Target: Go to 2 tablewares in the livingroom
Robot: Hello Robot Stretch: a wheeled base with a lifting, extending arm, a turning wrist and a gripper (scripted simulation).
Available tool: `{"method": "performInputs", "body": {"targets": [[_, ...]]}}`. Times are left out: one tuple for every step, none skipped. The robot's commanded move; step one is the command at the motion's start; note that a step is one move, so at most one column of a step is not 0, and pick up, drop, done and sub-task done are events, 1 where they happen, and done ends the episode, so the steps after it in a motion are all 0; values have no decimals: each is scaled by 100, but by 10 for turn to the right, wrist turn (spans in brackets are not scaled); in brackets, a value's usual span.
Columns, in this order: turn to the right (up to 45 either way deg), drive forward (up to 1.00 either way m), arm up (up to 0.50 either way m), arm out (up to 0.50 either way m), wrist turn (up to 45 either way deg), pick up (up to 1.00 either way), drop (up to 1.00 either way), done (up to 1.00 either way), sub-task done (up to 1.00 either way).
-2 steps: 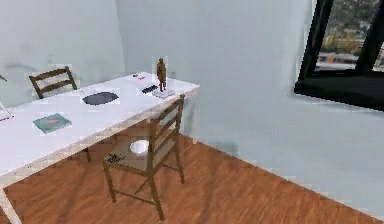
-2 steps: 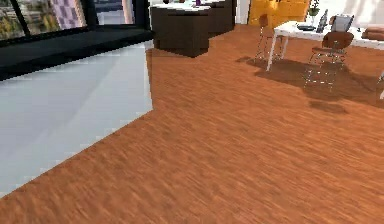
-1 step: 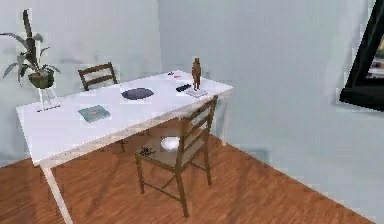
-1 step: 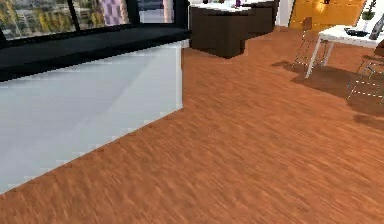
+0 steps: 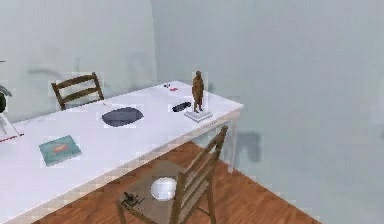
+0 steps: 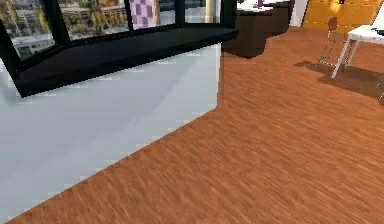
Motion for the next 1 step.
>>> {"method": "performInputs", "body": {"targets": [[0,0,0,0,0,0,0,0,100]]}}
